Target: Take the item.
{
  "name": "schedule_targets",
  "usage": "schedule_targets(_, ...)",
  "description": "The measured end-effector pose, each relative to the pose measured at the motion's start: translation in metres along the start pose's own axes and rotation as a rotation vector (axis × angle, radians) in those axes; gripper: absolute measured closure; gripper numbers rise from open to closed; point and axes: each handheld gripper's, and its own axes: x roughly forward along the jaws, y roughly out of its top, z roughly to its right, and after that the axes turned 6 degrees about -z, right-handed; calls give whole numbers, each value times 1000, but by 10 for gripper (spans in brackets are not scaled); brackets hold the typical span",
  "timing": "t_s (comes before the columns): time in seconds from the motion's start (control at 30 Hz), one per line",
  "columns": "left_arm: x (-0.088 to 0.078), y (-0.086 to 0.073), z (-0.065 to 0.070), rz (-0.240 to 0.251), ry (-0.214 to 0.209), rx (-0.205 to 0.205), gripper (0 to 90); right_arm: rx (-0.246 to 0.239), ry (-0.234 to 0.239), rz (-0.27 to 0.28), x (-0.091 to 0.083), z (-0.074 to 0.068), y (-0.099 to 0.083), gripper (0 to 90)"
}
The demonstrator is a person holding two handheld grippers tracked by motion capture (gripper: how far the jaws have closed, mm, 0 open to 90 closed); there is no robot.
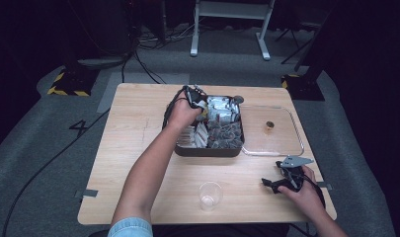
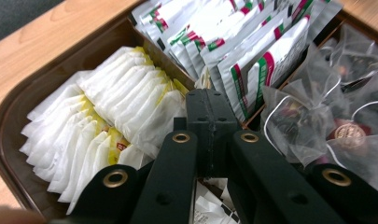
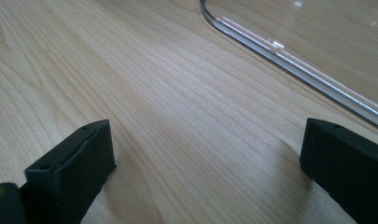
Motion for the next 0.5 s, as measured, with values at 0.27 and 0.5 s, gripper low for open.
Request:
schedule_targets(0.27, -18, -2, -5, 71, -34, -12, 900, 0, 0, 0, 0, 0, 0, 31)
schedule_targets(0.5, -39, -5, -3, 151, -68, 15, 900, 0, 0, 0, 0, 0, 0, 30)
